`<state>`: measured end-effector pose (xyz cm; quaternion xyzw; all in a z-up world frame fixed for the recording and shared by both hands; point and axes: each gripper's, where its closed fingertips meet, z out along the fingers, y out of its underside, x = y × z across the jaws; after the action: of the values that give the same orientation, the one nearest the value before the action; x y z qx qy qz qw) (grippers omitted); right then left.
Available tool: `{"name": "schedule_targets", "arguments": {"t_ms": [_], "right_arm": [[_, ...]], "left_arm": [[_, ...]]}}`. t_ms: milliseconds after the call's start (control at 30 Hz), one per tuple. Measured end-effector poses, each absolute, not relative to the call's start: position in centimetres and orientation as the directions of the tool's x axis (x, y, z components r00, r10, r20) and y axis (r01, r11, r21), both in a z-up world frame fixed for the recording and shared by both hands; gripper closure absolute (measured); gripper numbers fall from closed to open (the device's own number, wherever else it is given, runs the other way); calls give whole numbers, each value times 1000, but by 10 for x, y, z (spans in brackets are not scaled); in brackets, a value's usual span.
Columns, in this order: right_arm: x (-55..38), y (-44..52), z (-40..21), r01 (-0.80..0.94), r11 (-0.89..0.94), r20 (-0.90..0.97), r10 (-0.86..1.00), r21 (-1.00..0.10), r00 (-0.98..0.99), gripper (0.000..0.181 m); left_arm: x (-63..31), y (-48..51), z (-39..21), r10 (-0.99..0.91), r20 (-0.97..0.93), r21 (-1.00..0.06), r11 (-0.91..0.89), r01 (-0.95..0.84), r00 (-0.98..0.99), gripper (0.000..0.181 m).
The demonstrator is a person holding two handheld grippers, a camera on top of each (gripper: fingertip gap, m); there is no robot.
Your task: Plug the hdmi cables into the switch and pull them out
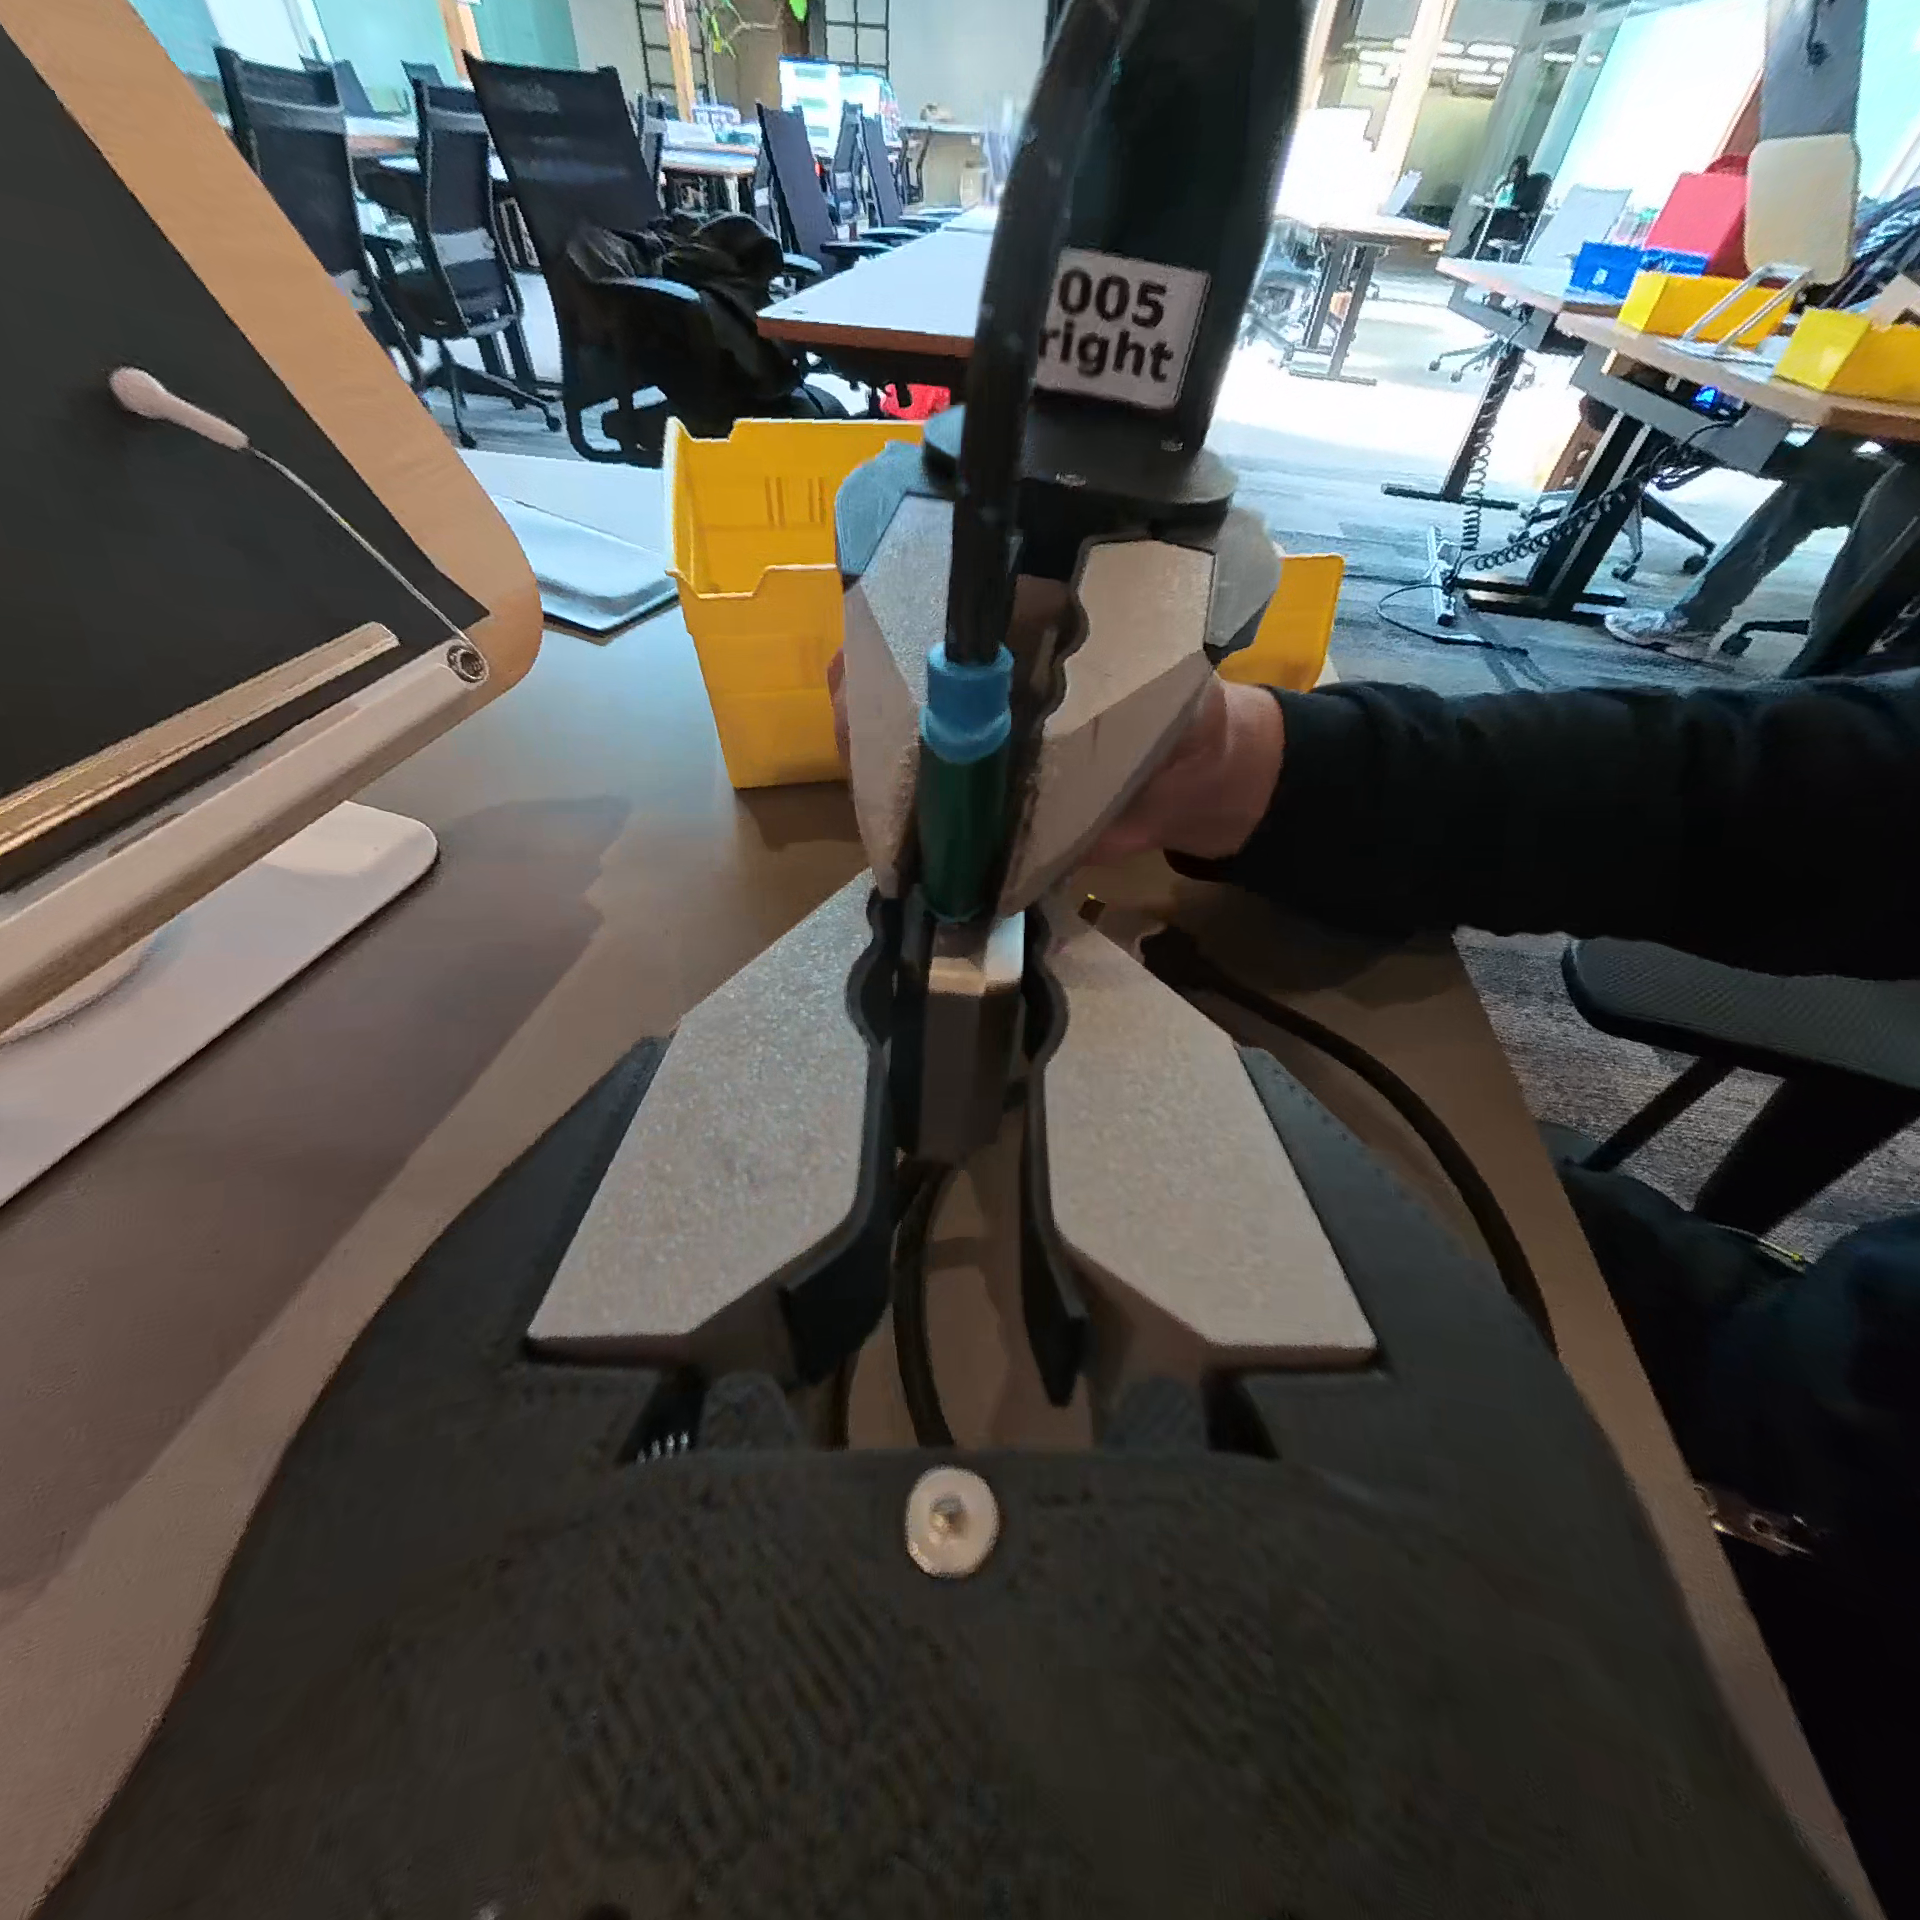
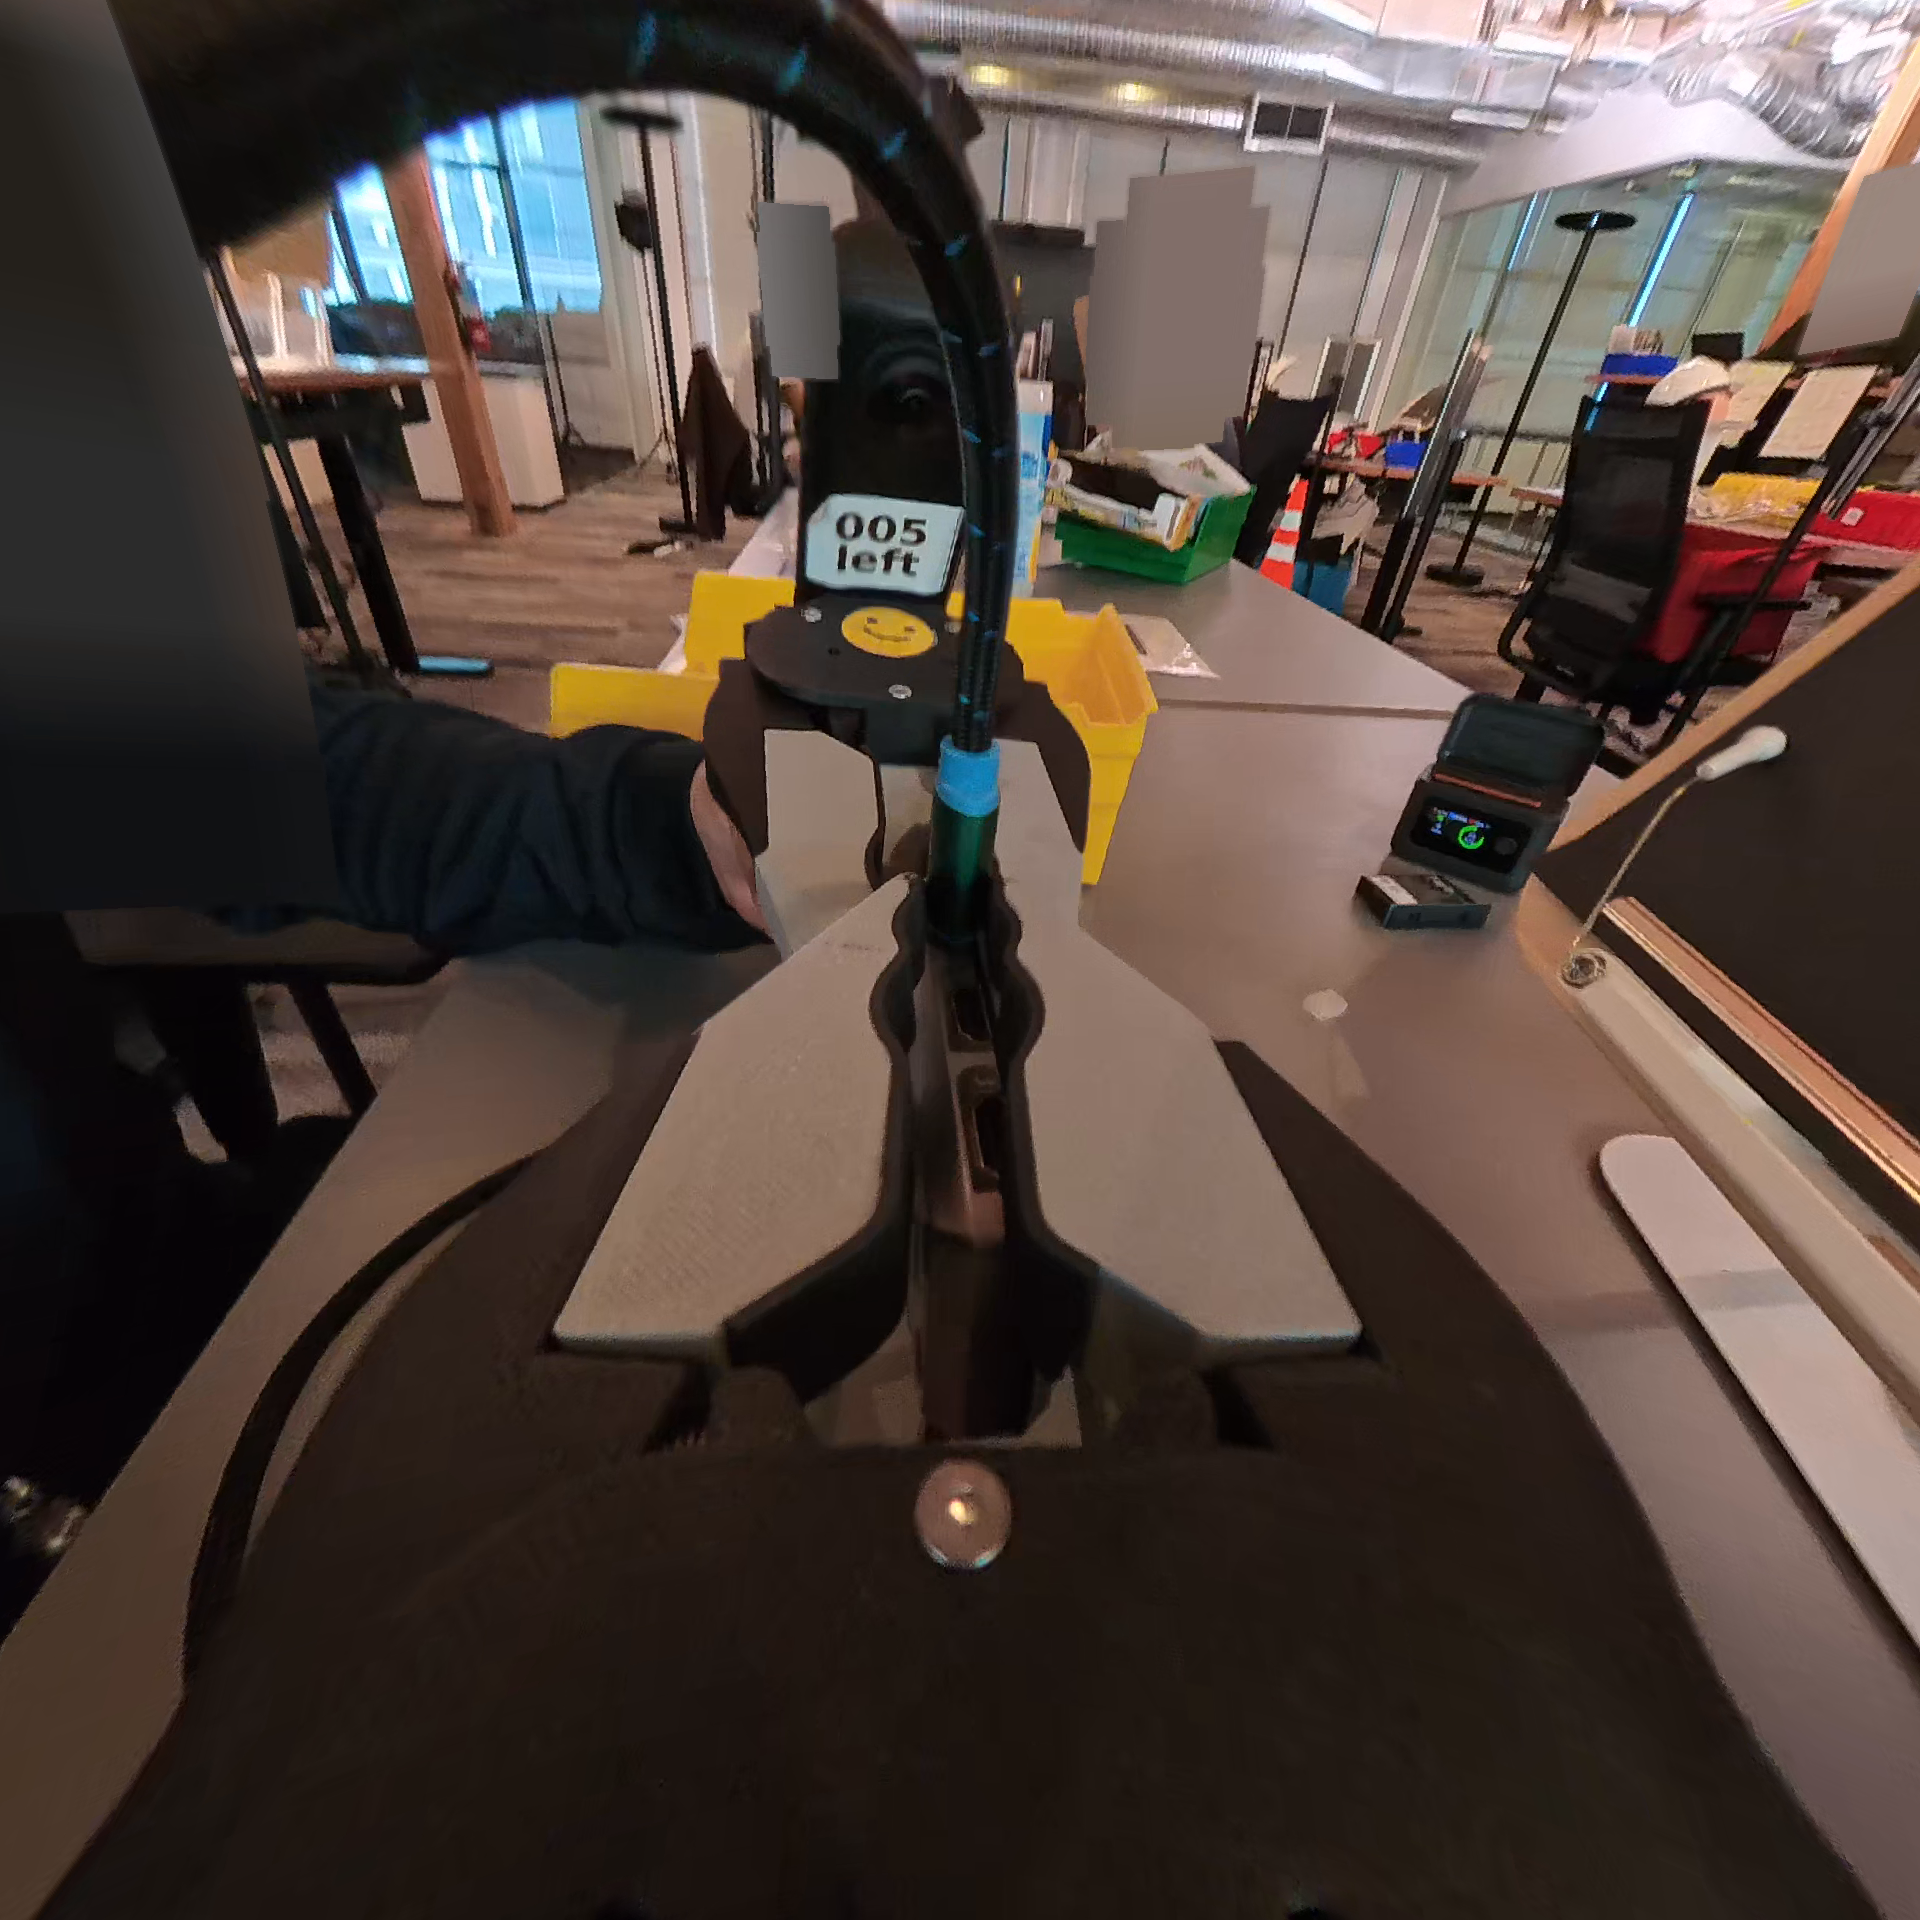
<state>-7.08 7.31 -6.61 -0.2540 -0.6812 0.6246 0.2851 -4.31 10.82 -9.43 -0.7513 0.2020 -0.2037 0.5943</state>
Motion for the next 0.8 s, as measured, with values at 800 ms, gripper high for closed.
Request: {"name": "schedule_targets", "arguments": {"t_ms": [800], "right_arm": [[-76,81,-48,10,-211,-159,703,-977,-693,175]], "left_arm": [[-43,110,-74,-551,296,-954,-214,210,780,162]]}}
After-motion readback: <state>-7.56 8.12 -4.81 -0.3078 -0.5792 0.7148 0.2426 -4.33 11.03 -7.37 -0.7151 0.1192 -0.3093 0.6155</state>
